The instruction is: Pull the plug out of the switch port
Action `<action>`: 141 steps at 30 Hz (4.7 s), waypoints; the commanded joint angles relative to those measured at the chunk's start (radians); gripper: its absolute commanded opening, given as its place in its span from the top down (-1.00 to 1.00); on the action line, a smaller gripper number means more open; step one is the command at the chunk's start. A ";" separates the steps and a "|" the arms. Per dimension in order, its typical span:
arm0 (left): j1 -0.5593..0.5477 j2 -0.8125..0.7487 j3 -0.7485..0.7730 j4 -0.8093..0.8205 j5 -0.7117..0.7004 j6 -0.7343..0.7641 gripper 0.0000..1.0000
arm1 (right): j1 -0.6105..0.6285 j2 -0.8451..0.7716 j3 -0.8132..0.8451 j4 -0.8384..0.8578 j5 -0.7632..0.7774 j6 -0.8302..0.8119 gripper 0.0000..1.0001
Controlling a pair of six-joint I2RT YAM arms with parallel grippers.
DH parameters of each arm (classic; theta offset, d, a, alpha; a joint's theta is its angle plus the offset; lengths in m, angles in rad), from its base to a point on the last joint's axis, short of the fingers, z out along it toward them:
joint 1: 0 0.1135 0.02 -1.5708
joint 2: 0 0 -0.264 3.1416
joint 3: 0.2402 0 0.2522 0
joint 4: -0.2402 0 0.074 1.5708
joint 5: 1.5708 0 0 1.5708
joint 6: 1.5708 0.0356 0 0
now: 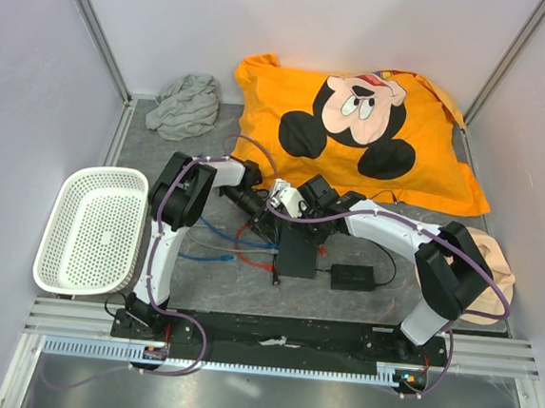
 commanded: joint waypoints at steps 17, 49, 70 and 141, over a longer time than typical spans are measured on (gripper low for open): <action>-0.024 0.024 -0.019 -0.052 0.003 0.076 0.97 | -0.003 0.039 -0.061 -0.044 0.025 -0.016 1.00; 0.065 -0.040 -0.120 -0.004 -0.108 0.089 0.97 | -0.001 0.059 -0.072 -0.048 0.031 -0.016 1.00; 0.183 -0.127 0.010 -0.075 -0.162 0.130 0.97 | 0.002 0.067 -0.067 -0.044 0.025 -0.006 0.99; 0.010 -0.303 -0.315 0.384 -0.099 -0.157 -0.14 | 0.016 -0.021 0.036 -0.150 -0.075 -0.034 1.00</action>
